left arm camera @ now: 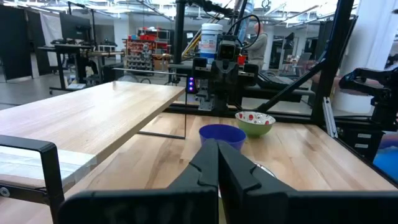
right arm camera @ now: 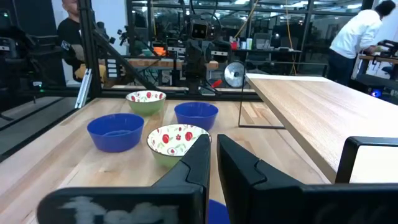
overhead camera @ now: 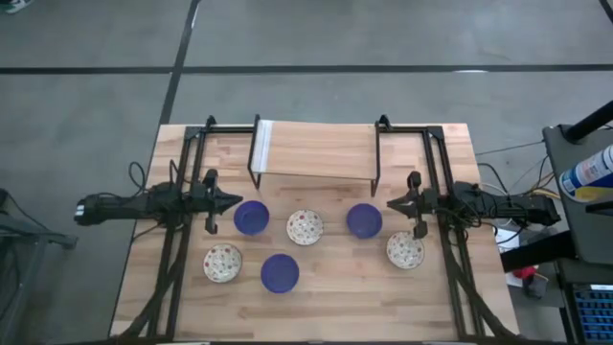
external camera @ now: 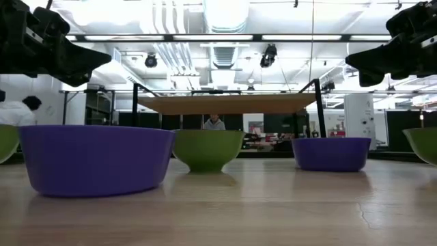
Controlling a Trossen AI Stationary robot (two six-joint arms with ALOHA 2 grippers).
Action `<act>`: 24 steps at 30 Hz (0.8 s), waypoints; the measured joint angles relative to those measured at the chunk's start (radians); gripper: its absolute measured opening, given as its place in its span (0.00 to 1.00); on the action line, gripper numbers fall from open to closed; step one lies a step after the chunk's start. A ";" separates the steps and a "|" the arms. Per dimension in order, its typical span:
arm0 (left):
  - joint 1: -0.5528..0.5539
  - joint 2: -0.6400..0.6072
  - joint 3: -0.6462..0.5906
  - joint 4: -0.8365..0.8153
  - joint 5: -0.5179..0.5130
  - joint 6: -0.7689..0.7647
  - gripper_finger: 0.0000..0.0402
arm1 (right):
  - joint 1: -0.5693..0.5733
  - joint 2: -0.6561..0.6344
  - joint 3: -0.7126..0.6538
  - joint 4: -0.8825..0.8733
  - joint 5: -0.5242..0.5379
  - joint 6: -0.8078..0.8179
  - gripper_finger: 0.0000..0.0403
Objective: Pick & Place Mini bowls
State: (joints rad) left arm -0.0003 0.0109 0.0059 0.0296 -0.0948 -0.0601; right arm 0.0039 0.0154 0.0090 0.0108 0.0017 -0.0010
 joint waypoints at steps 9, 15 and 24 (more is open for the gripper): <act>0.000 0.000 0.000 0.000 0.000 0.000 0.00 | 0.000 0.000 0.000 0.000 0.000 0.000 0.07; 0.000 0.000 0.000 0.000 0.000 0.000 0.00 | 0.000 0.000 0.000 0.000 0.000 0.000 0.07; 0.000 0.000 0.000 0.000 0.000 0.000 0.00 | 0.000 0.000 0.000 0.000 0.000 -0.012 0.07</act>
State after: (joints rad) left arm -0.0003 0.0113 0.0059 0.0296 -0.0948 -0.0601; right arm 0.0036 0.0156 0.0090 0.0109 0.0021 -0.0131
